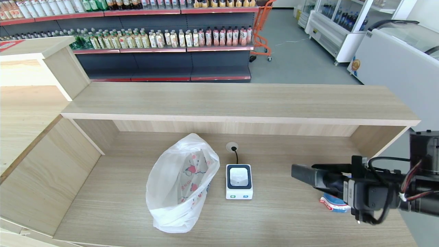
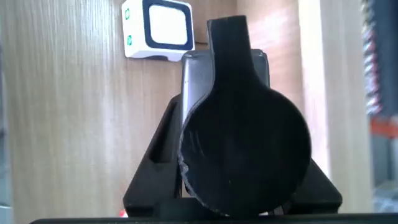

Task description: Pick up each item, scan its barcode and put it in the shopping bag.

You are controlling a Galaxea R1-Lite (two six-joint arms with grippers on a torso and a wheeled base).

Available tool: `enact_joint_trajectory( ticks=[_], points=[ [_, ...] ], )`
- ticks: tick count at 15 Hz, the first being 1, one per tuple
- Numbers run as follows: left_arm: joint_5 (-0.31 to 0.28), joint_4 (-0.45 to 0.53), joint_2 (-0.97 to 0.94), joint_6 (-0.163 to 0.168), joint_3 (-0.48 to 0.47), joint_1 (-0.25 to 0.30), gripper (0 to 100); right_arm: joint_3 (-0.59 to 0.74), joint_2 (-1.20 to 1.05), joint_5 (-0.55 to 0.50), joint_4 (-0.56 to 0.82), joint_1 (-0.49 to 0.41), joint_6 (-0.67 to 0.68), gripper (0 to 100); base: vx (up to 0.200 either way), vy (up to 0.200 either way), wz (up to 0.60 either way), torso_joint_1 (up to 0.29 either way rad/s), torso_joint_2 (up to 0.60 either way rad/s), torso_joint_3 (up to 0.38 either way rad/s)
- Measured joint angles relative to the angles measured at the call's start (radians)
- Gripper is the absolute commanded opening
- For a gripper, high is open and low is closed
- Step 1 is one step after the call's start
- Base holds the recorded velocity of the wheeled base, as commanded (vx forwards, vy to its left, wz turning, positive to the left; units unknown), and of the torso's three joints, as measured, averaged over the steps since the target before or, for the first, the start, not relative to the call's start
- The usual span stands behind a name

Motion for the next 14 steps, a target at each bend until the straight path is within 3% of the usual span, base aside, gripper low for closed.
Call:
enact_joint_trajectory(
  ticks=[3,5,8,10,14],
  points=[
    [0.0,0.0,0.0,0.0,0.0,0.0,100,0.014,0.004,0.17,0.069,0.033,-0.633,0,0.0,0.0,0.0,0.0,0.0,0.0],
    [0.0,0.0,0.0,0.0,0.0,0.0,100,0.015,0.063,0.2,0.117,0.114,-0.93,0,0.0,0.0,0.0,0.0,0.0,0.0],
    [0.0,0.0,0.0,0.0,0.0,0.0,100,0.009,0.151,0.224,0.112,0.288,-1.063,0,0.0,0.0,0.0,0.0,0.0,0.0],
    [0.0,0.0,0.0,0.0,0.0,0.0,100,0.01,0.206,0.318,0.047,0.4,-1.131,0,0.0,0.0,0.0,0.0,0.0,0.0],
    [0.0,0.0,0.0,0.0,0.0,0.0,100,0.016,0.24,0.346,0.036,0.416,-1.179,0,0.0,0.0,0.0,0.0,0.0,0.0]
  ],
)
